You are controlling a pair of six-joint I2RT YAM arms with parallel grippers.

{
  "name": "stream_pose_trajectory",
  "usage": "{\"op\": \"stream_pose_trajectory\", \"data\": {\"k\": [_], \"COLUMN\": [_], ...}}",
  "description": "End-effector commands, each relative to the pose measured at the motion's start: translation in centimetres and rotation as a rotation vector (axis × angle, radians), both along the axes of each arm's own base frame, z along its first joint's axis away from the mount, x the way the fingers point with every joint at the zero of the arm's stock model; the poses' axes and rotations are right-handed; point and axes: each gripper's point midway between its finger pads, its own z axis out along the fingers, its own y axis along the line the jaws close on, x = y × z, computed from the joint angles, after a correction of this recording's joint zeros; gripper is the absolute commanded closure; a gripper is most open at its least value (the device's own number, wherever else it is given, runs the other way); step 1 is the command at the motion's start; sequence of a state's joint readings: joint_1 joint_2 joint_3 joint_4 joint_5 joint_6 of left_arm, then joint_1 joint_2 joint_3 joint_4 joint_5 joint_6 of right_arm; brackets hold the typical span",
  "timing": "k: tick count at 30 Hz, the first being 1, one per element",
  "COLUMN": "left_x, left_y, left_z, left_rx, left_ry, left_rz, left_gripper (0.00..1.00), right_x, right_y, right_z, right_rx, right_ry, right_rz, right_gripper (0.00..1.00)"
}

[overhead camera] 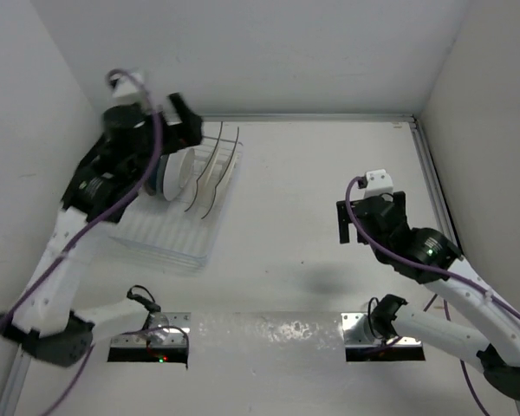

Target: Unload the plates from the dish rack

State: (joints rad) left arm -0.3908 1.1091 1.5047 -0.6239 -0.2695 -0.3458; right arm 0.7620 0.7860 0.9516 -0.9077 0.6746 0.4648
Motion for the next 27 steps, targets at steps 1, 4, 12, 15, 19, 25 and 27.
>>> {"op": "stream_pose_trajectory", "data": {"k": [1,4,12,15,19,25,27], "left_x": [2.3,4.6,6.6,7.6,7.7,7.4,7.3], "left_y": [-6.3,-9.1,-10.9,-10.5,-10.1,-9.2,-9.1], "left_z": [-1.7,-5.1,-12.8,-15.8,-17.7,-21.3,-21.7], "left_rx": [0.175,0.262,0.405,0.462,0.499,0.557,0.570], "left_ry": [0.103,0.181,0.370,0.427,0.475,0.552,0.568], "left_rz": [-0.058,-0.123,-0.179,-0.139,-0.114,-0.080,-0.083], "left_gripper": [0.00,0.01,0.40,0.41,0.52,0.60,0.71], "right_x": [1.0,0.9,0.2,0.0,-0.1,0.0,0.0], "right_y": [1.4,2.3,1.8,1.8,1.7,2.1,2.2], "right_z": [2.0,1.6,0.6,0.2,0.1,-0.5,-0.7], "right_rx": [0.071,0.086,0.049,0.051,0.049,0.047,0.041], "right_ry": [-0.048,-0.026,0.006,0.009,0.006,0.015,0.023], "right_rz": [0.007,0.042,0.070,0.082,0.086,0.107,0.113], "right_gripper": [0.01,0.01,0.01,0.01,0.01,0.01,0.01]}}
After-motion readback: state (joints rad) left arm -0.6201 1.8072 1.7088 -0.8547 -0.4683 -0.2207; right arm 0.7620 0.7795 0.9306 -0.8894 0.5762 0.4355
